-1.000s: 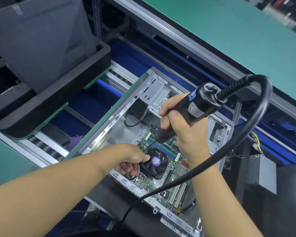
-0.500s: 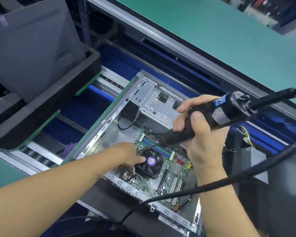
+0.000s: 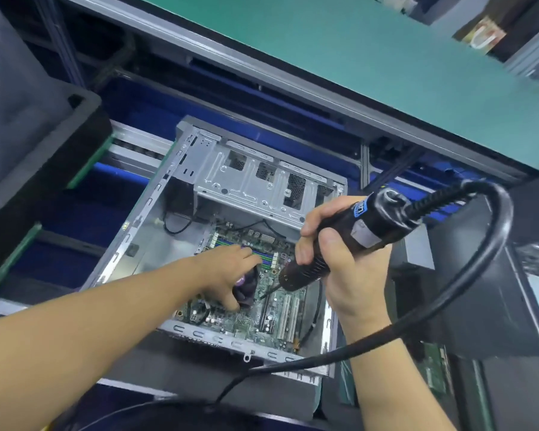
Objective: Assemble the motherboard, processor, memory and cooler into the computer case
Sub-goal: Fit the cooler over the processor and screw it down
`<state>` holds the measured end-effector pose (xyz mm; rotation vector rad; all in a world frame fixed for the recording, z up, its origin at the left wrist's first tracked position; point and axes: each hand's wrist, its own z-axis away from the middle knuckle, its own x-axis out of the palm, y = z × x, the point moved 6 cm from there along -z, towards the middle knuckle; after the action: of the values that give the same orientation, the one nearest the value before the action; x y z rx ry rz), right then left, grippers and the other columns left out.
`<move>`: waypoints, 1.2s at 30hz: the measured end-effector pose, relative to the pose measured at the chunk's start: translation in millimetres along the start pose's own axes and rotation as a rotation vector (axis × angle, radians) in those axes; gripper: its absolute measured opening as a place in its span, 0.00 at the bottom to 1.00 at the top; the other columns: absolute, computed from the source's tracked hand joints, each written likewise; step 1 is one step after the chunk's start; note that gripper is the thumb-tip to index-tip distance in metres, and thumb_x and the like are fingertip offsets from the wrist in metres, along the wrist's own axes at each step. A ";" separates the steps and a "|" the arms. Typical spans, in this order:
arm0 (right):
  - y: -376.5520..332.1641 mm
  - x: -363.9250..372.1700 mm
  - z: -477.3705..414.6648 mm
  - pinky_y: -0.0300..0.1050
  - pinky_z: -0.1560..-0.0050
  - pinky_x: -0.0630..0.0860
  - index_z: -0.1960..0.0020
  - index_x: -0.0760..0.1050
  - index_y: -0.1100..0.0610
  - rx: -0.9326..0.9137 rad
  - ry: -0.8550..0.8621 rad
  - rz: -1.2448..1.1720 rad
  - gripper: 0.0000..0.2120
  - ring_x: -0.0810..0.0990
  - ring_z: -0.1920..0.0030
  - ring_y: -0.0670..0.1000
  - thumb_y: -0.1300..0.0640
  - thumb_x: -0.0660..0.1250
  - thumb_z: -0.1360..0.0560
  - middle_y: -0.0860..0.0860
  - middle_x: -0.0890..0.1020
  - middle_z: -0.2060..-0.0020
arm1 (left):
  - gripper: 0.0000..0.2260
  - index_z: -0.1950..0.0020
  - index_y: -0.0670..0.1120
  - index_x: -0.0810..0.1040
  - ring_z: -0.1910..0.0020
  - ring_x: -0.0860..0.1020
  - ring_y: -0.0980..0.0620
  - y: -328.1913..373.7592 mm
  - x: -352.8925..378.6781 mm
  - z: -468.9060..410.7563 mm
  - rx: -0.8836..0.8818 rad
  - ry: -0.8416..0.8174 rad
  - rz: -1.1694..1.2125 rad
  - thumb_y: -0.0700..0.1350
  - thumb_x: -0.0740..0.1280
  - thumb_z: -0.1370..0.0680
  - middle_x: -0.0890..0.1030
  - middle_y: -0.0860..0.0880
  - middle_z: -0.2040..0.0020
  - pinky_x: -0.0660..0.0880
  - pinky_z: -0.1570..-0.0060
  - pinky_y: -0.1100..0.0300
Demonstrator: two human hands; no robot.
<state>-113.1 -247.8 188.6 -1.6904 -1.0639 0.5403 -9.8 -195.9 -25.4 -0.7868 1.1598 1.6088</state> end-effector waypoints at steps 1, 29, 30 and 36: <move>1.9 -0.7 0.4 0.45 0.68 0.74 0.52 0.77 0.49 0.001 -0.002 -0.011 0.13 0.75 0.73 0.50 0.66 0.63 0.27 0.50 0.80 0.62 | 0.43 0.29 0.48 0.62 0.42 0.70 0.48 -0.7 1.0 0.0 0.000 -0.001 -0.005 0.61 0.74 0.40 0.71 0.49 0.38 0.71 0.39 0.53; 7.2 -1.1 7.1 0.44 0.66 0.74 0.52 0.78 0.43 0.015 0.033 0.030 0.15 0.75 0.74 0.50 0.63 0.64 0.29 0.47 0.81 0.62 | 0.41 0.34 0.49 0.60 0.47 0.74 0.44 2.2 -1.3 -1.0 -0.100 -0.105 -0.084 0.60 0.76 0.40 0.73 0.46 0.45 0.78 0.50 0.47; 7.6 -1.1 6.9 0.44 0.66 0.74 0.52 0.78 0.44 0.016 0.037 0.029 0.15 0.75 0.74 0.50 0.63 0.64 0.29 0.48 0.81 0.62 | 0.41 0.34 0.49 0.60 0.46 0.74 0.44 2.5 -0.6 -0.7 -0.098 -0.099 -0.089 0.60 0.75 0.39 0.72 0.46 0.43 0.78 0.48 0.47; 10.5 -2.3 7.3 0.44 0.67 0.74 0.52 0.79 0.47 0.020 0.047 -0.024 0.13 0.75 0.74 0.51 0.63 0.64 0.29 0.50 0.80 0.62 | 0.41 0.33 0.49 0.60 0.44 0.72 0.45 3.4 1.3 0.0 -0.098 -0.082 -0.113 0.60 0.74 0.38 0.71 0.46 0.40 0.76 0.45 0.47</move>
<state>-115.8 -246.9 176.0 -1.6634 -1.0410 0.4922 -13.4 -195.8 -25.4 -0.8272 0.9681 1.5973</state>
